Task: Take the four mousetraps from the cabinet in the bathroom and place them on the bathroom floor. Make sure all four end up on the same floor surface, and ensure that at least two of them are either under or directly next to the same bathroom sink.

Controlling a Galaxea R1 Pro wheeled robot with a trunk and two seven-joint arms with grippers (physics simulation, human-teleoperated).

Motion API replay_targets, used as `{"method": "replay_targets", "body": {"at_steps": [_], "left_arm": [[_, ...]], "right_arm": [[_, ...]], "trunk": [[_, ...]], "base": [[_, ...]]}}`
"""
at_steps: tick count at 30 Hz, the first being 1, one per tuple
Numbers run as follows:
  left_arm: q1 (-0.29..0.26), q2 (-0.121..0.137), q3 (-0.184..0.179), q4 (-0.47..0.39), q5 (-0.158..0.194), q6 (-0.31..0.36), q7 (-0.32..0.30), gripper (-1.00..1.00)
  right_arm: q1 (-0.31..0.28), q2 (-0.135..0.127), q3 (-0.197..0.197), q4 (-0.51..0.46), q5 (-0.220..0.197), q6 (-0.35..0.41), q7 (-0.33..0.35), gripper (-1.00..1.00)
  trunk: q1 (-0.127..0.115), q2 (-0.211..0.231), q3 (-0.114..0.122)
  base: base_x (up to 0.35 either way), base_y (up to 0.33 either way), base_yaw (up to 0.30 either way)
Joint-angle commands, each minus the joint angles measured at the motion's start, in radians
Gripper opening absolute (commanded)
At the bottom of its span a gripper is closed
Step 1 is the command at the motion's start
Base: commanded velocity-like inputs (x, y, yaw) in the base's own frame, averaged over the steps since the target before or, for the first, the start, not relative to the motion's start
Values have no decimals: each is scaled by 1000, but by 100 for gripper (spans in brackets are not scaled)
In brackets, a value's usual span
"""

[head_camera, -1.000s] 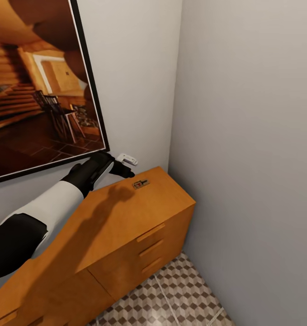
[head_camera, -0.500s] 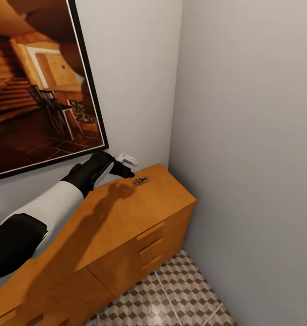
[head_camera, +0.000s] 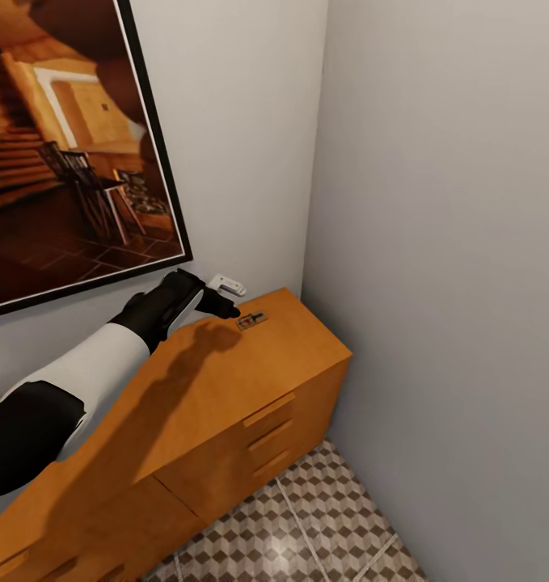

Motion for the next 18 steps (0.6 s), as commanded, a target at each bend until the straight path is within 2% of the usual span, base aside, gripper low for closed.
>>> {"method": "replay_targets", "body": {"at_steps": [1,18], "left_arm": [[-1,1,-7,-1,10,4,4,100],[-1,1,-10,-1,10,4,2,100]], "right_arm": [[-1,0,-5,1,11,-2,-11,-100],[-1,0,-5,1,11,-2,-11,-100]], "trunk": [[1,-2,-3],[1,-2,-30]], "base": [[86,0,0],[25,0,0]]}}
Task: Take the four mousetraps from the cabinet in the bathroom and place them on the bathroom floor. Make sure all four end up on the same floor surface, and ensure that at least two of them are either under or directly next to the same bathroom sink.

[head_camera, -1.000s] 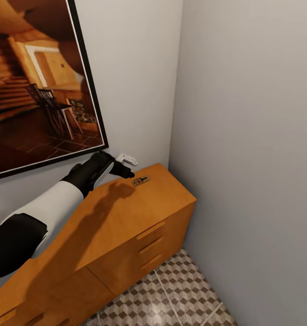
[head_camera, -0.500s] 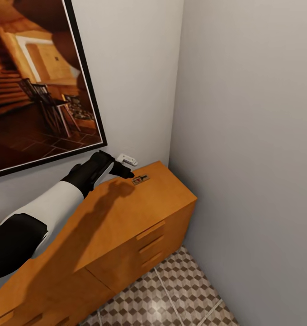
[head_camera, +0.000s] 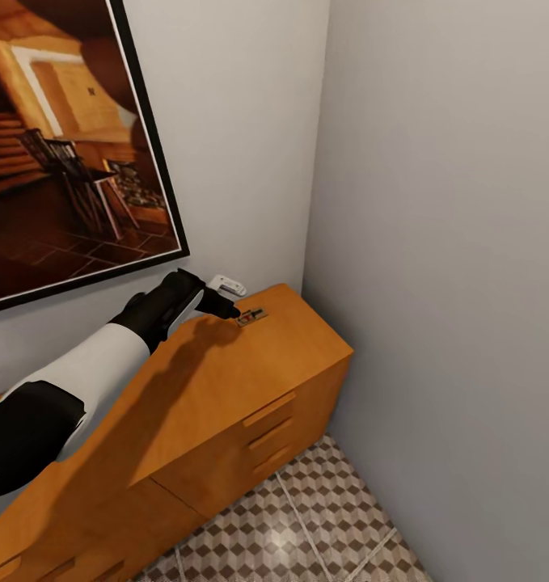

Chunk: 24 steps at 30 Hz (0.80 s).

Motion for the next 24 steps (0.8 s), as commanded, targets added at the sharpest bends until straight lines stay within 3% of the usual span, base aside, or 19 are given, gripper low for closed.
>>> {"method": "replay_targets", "body": {"at_steps": [1,24], "left_arm": [[-1,1,-9,-1,10,4,4,100],[-1,-12,-19,-1,10,4,2,100]], "right_arm": [[-1,0,-5,1,11,-2,-11,-100],[-1,0,-5,1,11,-2,-11,-100]], "trunk": [[0,-2,-3],[0,-2,-40]], "base": [[0,0,0],[2,0,0]]}}
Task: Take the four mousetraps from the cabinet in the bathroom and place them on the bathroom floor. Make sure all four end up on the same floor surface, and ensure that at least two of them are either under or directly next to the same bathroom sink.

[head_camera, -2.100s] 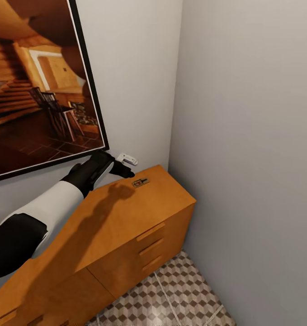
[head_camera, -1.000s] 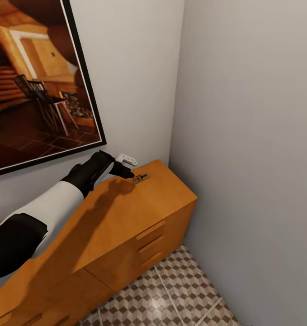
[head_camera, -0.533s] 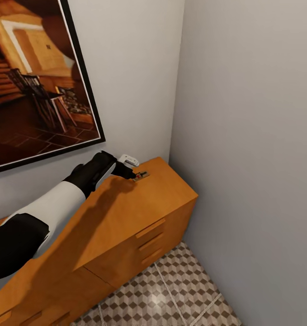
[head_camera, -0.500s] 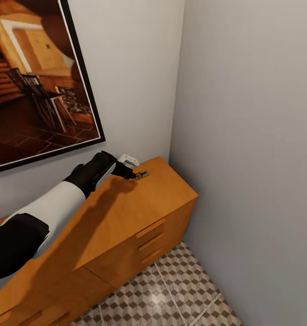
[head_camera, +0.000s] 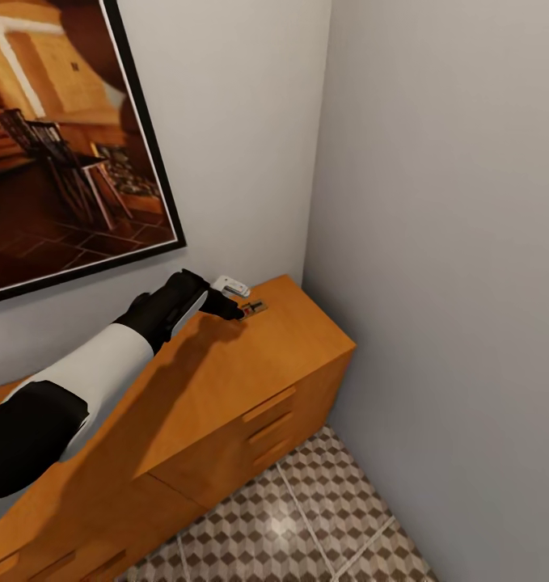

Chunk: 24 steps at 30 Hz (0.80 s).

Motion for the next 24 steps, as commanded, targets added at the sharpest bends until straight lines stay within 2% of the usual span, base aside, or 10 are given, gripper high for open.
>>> {"method": "replay_targets", "body": {"at_steps": [1,7,18,24], "left_arm": [[-1,1,-7,-1,10,4,4,100],[-1,1,-7,-1,10,4,4,100],[-1,0,-8,1,10,4,4,100],[-1,-8,-8,21,10,3,4,100]], "right_arm": [[0,1,-5,1,11,-2,-12,-100],[0,1,-5,1,11,-2,-15,-100],[0,1,-5,1,11,-2,-16,-100],[-1,1,-5,1,11,-2,-16,-100]], "trunk": [[1,-2,-3],[1,-2,-9],[1,-2,-10],[1,-2,-10]], "base": [[77,0,0],[111,0,0],[9,0,0],[94,0,0]]}}
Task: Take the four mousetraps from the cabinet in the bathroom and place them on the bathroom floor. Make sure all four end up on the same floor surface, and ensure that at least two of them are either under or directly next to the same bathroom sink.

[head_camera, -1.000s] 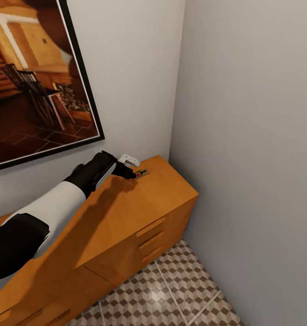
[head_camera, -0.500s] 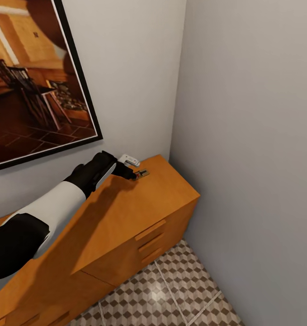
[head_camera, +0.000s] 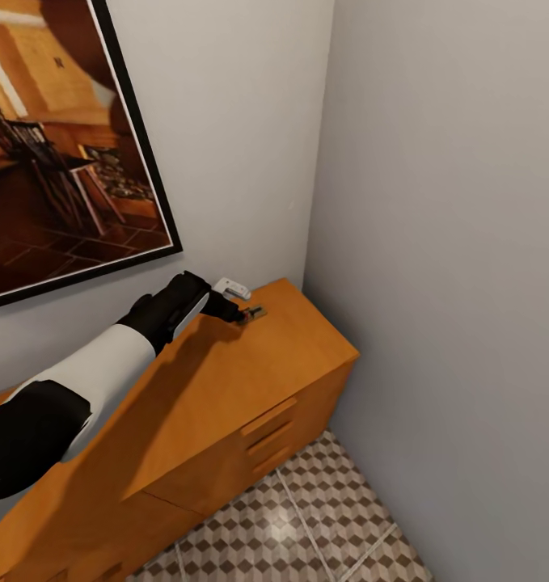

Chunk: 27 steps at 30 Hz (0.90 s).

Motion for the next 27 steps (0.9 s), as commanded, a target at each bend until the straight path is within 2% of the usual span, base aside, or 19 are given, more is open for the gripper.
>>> {"method": "replay_targets", "body": {"at_steps": [1,8,27], "left_arm": [[-1,0,-4,2,8,4,3,100],[-1,-2,-4,5,8,4,2,100],[-1,-2,-4,5,8,4,2,100]], "right_arm": [[-1,0,-5,1,11,-2,-11,-100],[0,0,-5,1,11,-2,-11,-100],[0,0,-5,1,11,-2,-11,-100]], "trunk": [[1,-2,-2],[1,-2,-2],[1,-2,-2]], "base": [[189,0,0],[83,0,0],[2,0,0]]}}
